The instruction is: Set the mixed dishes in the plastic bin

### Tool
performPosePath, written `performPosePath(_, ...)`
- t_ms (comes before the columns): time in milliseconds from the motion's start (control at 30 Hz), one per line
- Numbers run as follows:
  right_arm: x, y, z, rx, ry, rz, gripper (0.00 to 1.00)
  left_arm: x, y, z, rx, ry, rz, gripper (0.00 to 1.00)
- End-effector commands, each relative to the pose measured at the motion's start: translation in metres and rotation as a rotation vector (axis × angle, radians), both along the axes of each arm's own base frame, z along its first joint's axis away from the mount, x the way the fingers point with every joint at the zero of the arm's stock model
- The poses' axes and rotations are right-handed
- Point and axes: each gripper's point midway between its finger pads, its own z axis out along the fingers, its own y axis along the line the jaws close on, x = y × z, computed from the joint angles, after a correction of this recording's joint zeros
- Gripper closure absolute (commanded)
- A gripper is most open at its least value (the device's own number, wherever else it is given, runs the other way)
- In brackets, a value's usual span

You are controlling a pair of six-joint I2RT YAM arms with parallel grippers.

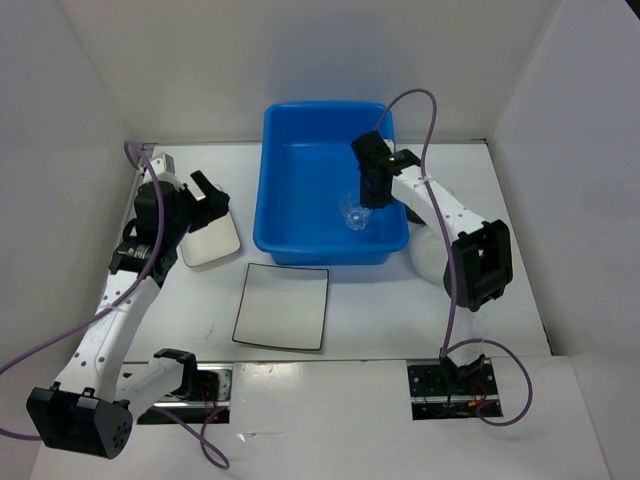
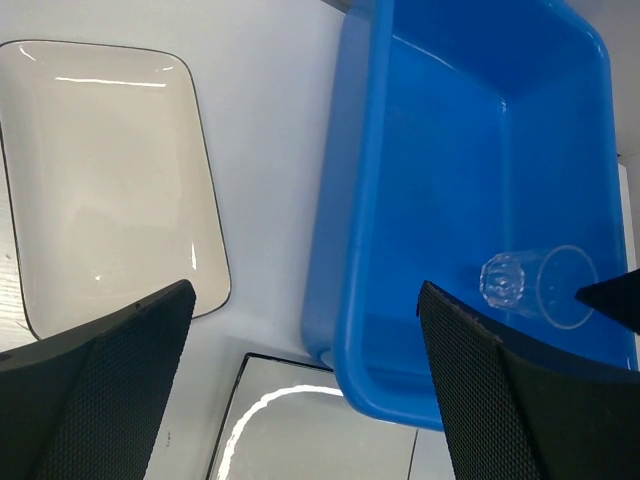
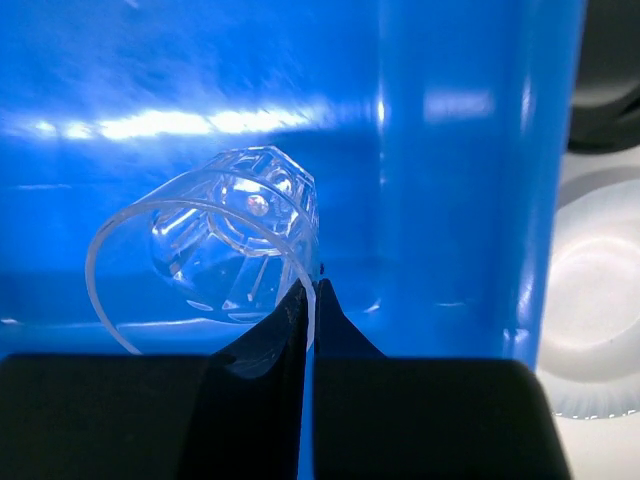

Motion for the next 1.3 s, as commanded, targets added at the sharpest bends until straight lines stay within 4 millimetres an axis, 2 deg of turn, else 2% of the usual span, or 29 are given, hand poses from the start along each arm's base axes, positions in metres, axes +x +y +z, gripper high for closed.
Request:
performPosePath(0,0.007,-0.008,-0.019,-0.010,0.015,-0.011,1.00,0.000,0.002,0.008,0.016,-0.036,0.002,0.01)
performPosePath(133,0.005,-0.008,-0.037,-0.021,0.046,0.001,1.00,0.000,0.004,0.008,0.029,-0.037,0.009,0.01)
performPosePath(300,0.007,-0.007,-0.041,-0.004,0.053,0.002,1.00,-0.002,0.006,0.007,0.032,-0.038,0.017,0.01)
performPosePath(367,0.007,-0.006,-0.045,0.000,0.065,0.007,0.90,-0.002,0.007,0.007,0.035,-0.038,0.026,0.01)
performPosePath(400,0.007,-0.006,-0.049,-0.004,0.073,0.007,0.77,-0.002,0.008,0.002,0.045,-0.029,0.022,0.01)
performPosePath(500,0.008,-0.010,-0.049,-0.003,0.073,-0.002,0.69,-0.003,0.010,0.005,0.048,-0.039,0.032,0.01)
performPosePath(533,0.008,-0.010,-0.049,-0.003,0.073,-0.002,0.69,-0.003,0.012,0.005,0.060,-0.039,0.039,0.01)
performPosePath(633,0.012,-0.013,-0.045,0.001,0.063,-0.011,0.59,-0.003,0.012,0.005,0.060,-0.039,0.039,0.01)
performPosePath(667,0.011,-0.015,-0.046,-0.010,0.068,-0.016,0.59,-0.005,0.012,0.008,0.059,-0.048,0.039,0.01)
performPosePath(800,0.015,-0.017,-0.005,0.002,-0.005,-0.027,0.57,-0.006,0.025,0.008,0.075,-0.035,0.109,0.01)
performPosePath(833,0.020,-0.015,0.014,0.020,-0.044,-0.027,0.56,-0.007,0.028,0.011,0.082,-0.034,0.126,0.01)
performPosePath(900,0.019,-0.016,0.037,0.032,-0.085,-0.019,0.54,-0.008,0.028,0.013,0.090,-0.043,0.123,0.01)
performPosePath(933,0.019,-0.012,0.064,0.071,-0.139,-0.010,0.54,-0.008,0.025,0.015,0.083,-0.051,0.108,0.01)
performPosePath(1000,0.015,-0.008,0.089,0.119,-0.185,0.010,0.54,-0.010,0.018,0.018,0.065,-0.061,0.065,0.01)
performPosePath(1033,0.009,-0.011,0.109,0.137,-0.227,0.011,0.54,-0.013,0.016,0.013,0.065,-0.037,0.055,0.02)
performPosePath(1067,0.006,-0.012,0.118,0.146,-0.247,0.012,0.54,-0.015,0.016,0.016,0.053,-0.030,0.060,0.06)
performPosePath(1100,0.002,-0.014,0.123,0.150,-0.257,0.012,0.54,-0.015,0.013,0.010,0.051,0.002,0.041,0.20)
performPosePath(1167,-0.008,-0.018,0.142,0.160,-0.300,0.021,0.54,-0.020,0.009,-0.006,0.057,0.106,0.017,0.34)
performPosePath(1233,-0.016,-0.022,0.148,0.165,-0.310,0.021,0.54,-0.032,0.000,-0.030,0.034,0.222,-0.030,0.41)
performPosePath(1267,-0.022,-0.023,0.160,0.182,-0.334,0.027,0.54,-0.037,-0.004,-0.033,0.010,0.246,-0.038,0.41)
